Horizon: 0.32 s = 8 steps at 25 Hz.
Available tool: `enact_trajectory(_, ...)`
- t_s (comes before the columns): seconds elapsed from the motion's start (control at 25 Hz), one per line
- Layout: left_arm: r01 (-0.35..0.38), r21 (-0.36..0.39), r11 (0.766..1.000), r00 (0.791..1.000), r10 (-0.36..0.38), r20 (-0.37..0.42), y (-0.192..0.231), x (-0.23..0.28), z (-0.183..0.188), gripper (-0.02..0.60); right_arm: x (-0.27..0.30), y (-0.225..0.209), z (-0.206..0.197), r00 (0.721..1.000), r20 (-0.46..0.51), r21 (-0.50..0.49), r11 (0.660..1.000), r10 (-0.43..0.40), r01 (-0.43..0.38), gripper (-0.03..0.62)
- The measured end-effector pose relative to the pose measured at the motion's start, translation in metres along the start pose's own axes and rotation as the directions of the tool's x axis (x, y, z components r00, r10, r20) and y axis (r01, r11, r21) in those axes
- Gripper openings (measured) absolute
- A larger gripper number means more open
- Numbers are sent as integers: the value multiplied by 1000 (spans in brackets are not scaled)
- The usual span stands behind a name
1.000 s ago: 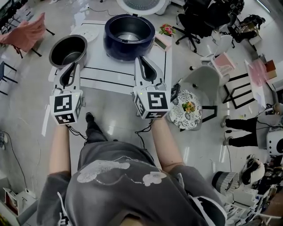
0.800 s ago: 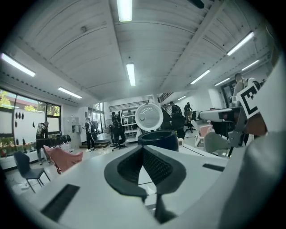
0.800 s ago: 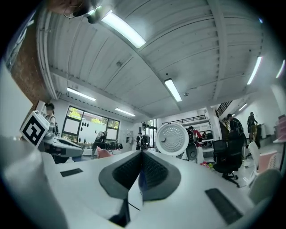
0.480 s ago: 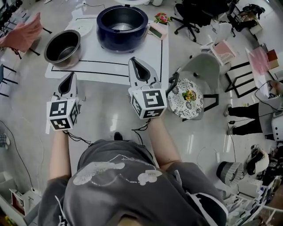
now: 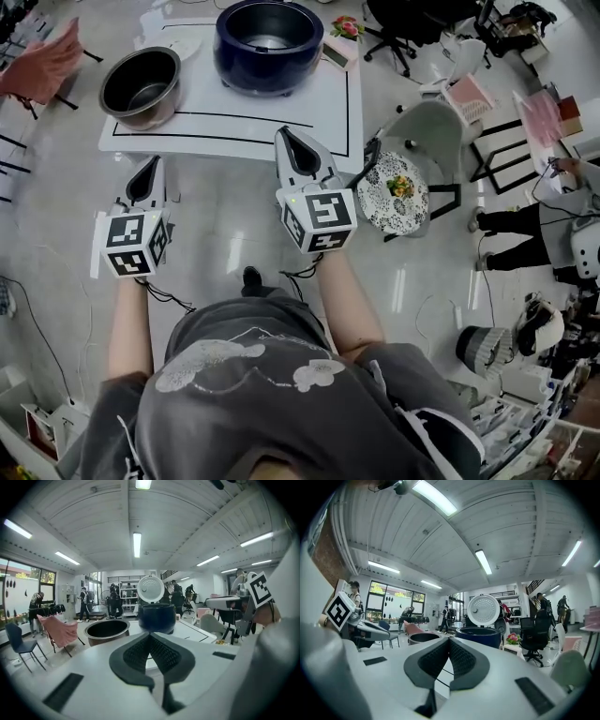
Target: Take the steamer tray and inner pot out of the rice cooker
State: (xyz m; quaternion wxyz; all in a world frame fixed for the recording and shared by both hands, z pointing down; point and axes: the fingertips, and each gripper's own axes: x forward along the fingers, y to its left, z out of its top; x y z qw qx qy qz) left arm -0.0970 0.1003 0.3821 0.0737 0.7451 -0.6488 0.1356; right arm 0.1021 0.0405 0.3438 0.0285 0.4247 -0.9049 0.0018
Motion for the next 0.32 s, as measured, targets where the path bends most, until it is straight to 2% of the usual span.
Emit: enact_trajectory(0.32, 20, -23, 1000, 1000, -20, 12, 35, -45, -12, 8, -11, 54, -1, 1000, -14, 45, 999, -15, 16, 28)
